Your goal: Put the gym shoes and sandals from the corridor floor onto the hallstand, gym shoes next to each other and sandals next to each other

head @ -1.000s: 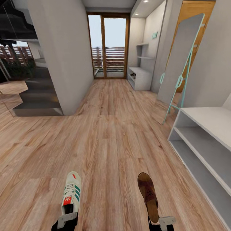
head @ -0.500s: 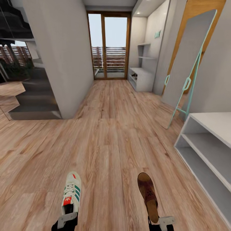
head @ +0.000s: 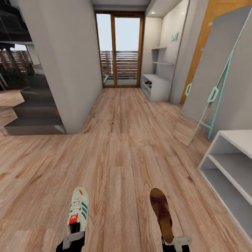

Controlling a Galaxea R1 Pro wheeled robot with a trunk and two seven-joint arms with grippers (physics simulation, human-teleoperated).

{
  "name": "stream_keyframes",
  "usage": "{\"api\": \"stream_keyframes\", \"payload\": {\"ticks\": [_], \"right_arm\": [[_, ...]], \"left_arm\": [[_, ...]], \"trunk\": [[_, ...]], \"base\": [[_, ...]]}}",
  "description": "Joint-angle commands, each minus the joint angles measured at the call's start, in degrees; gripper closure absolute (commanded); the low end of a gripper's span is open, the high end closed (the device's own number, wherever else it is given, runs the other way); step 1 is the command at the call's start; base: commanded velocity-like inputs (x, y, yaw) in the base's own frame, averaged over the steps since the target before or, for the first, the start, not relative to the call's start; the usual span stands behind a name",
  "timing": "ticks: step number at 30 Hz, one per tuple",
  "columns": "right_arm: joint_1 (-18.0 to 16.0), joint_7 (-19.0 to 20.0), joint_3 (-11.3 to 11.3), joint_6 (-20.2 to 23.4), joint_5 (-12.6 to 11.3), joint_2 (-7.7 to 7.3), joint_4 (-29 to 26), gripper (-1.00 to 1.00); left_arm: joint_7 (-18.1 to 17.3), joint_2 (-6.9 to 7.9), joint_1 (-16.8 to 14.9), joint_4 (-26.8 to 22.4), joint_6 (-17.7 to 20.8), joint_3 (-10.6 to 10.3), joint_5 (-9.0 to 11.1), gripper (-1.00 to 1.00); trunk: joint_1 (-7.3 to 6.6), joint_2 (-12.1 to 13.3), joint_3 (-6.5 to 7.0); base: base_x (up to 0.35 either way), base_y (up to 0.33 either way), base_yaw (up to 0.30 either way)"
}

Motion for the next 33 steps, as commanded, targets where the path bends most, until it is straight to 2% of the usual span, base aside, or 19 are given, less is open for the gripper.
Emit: {"api": "stream_keyframes", "payload": {"ticks": [1,33], "right_arm": [[-0.03,-0.59,0.29,-0.03,0.45,-0.02,0.02,1.0],[-0.03,-0.59,0.29,-0.03,0.4,-0.02,0.02,1.0]], "left_arm": [[0.03,-0.03,-0.03,0.03,-0.18,0.09,0.16,1.0],[0.03,-0.03,-0.03,0.02,-0.18,0.09,0.16,1.0]], "trunk": [[0.02,-0.02,-0.05],[0.02,-0.02,-0.05]], "base": [[0.34,0.083,0.0],[0.34,0.082,0.0]]}}
